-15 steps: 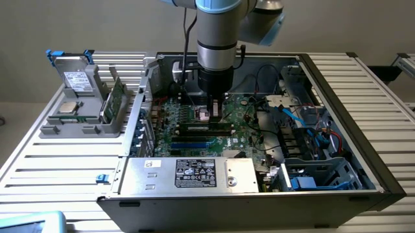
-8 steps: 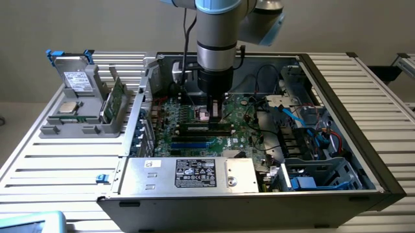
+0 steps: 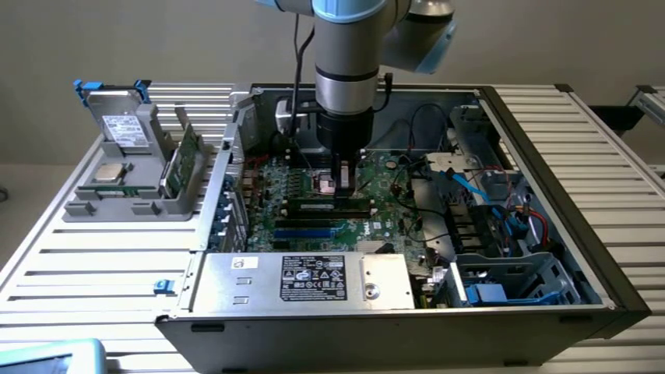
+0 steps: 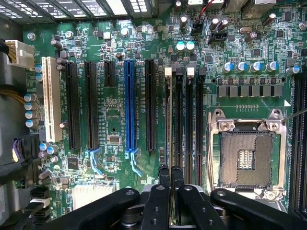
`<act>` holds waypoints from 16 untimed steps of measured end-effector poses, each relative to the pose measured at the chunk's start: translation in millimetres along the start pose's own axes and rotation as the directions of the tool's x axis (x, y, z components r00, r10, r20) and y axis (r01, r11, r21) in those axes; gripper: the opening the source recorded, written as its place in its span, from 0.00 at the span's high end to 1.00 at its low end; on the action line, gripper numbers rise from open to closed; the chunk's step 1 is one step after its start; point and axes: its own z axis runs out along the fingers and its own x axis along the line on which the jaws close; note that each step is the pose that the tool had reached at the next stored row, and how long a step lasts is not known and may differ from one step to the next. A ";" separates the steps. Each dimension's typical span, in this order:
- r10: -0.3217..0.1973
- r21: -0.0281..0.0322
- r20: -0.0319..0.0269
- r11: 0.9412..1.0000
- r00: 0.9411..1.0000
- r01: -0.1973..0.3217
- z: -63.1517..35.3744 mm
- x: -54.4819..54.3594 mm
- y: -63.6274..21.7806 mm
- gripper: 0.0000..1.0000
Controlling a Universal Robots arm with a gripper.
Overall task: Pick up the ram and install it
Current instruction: 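Insert the ram into the slot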
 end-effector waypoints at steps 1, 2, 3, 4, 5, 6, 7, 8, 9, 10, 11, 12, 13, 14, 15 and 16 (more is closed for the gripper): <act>0.000 0.000 0.000 1.000 1.000 0.000 -0.3 0.1 -0.1 0.87; 0.000 0.000 0.000 1.000 1.000 0.000 -0.5 0.1 -0.2 0.87; 0.000 0.000 0.000 1.000 1.000 0.000 -0.5 0.1 -0.2 0.87; 0.000 0.000 0.000 1.000 1.000 0.000 -0.6 0.1 -0.2 0.87; 0.000 0.000 0.000 1.000 1.000 0.000 -0.7 0.3 -0.4 0.87; 0.000 0.000 0.000 1.000 1.000 0.000 -0.7 0.5 -0.9 0.87; 0.000 0.000 0.000 1.000 1.000 0.000 -0.7 0.5 -1.0 0.87; 0.000 0.000 0.000 1.000 1.000 0.000 -0.7 0.5 -1.0 0.87; 0.000 0.000 0.000 1.000 1.000 0.000 -0.7 0.5 -1.0 0.87; 0.000 0.000 0.000 1.000 1.000 0.000 -0.6 0.5 -1.0 0.87; 0.000 0.001 -0.001 1.000 1.000 0.000 -0.5 0.5 -1.0 0.87; 0.000 0.001 -0.001 1.000 1.000 0.000 -0.5 0.5 -1.0 0.87; 0.000 0.002 -0.001 1.000 1.000 0.000 -0.4 0.5 -0.9 0.87; 0.000 0.003 -0.001 1.000 1.000 0.000 -0.2 0.5 -0.9 0.87; 0.000 0.005 -0.002 1.000 1.000 0.000 0.0 0.5 -0.8 0.87; 0.000 0.006 -0.002 1.000 1.000 0.000 0.2 0.5 -0.6 0.87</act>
